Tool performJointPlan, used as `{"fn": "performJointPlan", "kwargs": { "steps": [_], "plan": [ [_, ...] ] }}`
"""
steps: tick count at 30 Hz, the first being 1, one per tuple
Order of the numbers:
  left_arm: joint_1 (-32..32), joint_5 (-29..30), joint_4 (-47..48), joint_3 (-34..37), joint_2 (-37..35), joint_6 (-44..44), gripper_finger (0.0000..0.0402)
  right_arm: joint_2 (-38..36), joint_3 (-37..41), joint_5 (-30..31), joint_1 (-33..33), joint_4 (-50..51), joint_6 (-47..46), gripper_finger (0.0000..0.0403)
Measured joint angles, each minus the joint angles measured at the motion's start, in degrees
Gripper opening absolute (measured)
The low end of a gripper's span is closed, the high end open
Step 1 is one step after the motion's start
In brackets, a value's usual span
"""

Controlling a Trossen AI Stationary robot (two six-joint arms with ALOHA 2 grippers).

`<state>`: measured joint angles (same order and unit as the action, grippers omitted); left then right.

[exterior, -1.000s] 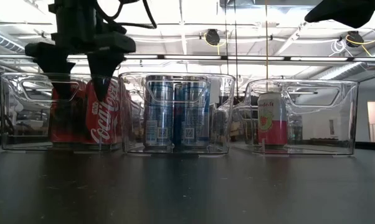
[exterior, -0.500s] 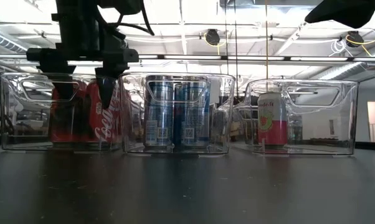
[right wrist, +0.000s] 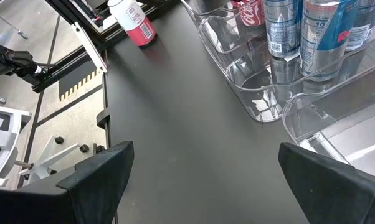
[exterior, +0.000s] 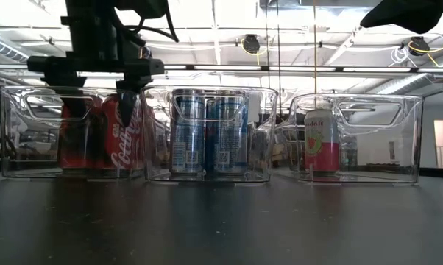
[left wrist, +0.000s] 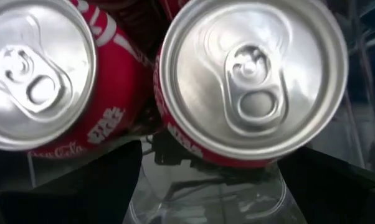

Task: Sort soda cans
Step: Put the red soda can into the left transparent bin, then put the pink-white soda can to the right transparent bin

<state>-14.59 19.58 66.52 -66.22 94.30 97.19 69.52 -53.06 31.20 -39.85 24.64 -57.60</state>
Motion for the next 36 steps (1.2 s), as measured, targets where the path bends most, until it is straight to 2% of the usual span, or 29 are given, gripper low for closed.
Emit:
{"fn": "performJointPlan", "kwargs": {
  "steps": [5,10,20,26,32,36],
  "plan": [
    [-0.2,-3.0,0.1,-0.1,0.0,-0.3,0.0375,0.0,0.0,0.0,0.0,0.0,0.0,0.0391],
    [-1.1,-3.6,0.2,-2.0,-0.3,-1.9,0.0375,0.0,0.0,0.0,0.0,0.0,0.4,0.0391],
    [-1.2,-4.9,0.5,-10.5,-4.9,-16.3,0.0375,0.0,0.0,0.0,0.0,0.0,0.2,0.0391],
    [-2.0,-4.5,0.0,-16.1,-7.5,-27.5,0.0375,0.0,0.0,0.0,0.0,-0.1,-0.3,0.0391],
    [-3.3,-9.1,-0.2,-20.1,-8.2,-47.6,0.0375,0.0,0.0,0.0,0.0,-0.3,-0.3,0.0391],
    [-4.5,-9.8,-4.1,-20.4,-8.2,-56.6,0.0375,0.0,0.0,0.0,0.0,-0.4,-0.3,0.0391]
  ]
}}
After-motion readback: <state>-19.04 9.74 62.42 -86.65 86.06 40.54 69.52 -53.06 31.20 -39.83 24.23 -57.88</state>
